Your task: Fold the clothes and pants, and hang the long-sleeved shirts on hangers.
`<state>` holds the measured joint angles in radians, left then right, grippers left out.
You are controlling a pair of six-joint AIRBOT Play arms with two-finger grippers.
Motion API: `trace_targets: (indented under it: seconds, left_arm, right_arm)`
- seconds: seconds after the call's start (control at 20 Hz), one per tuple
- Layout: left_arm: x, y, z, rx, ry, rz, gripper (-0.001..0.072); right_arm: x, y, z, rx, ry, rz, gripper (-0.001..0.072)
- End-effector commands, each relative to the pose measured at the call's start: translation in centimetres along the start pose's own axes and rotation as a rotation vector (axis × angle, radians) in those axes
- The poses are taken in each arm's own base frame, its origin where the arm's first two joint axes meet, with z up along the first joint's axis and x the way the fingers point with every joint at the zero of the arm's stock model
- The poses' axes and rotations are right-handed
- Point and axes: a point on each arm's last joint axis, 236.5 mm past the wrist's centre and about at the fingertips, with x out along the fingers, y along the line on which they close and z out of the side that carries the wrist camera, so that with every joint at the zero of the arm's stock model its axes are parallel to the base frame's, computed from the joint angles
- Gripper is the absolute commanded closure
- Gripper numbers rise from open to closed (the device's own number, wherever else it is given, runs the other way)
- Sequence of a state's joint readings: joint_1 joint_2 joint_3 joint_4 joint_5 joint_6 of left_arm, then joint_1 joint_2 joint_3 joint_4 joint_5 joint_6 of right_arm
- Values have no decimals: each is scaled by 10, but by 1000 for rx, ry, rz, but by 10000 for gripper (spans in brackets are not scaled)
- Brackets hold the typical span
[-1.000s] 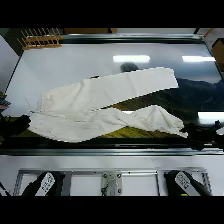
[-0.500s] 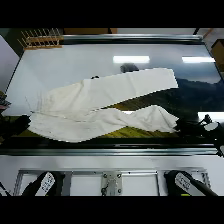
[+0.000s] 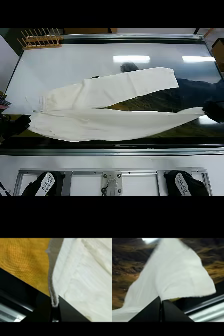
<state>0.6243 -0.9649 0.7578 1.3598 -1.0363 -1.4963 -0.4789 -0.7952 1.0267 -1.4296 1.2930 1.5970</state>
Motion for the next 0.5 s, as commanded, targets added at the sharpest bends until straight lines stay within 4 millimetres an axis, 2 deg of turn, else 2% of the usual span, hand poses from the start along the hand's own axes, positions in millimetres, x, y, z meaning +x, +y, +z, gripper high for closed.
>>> trace_targets:
  seconds: [0.0, 0.1, 0.2, 0.3, 0.45]
  left_arm:
    - [0, 0, 0, 0, -2, 1, 688]
    - [0, 1, 0, 1, -1, 2, 688]
    - [0, 0, 0, 0, -2, 1, 688]
    - [0, 0, 0, 0, -2, 1, 687]
    - [0, 1, 0, 1, -1, 2, 688]
  right_arm:
    - [-73, -14, -28, 6, 32, -97, 702]
    - [-64, -16, -42, 40, 135, -105, 702]
    - [-34, -18, -37, 58, 219, -107, 703]
    - [14, -13, -18, 34, 266, -100, 703]
    - [104, 7, 12, -30, 315, -80, 702]
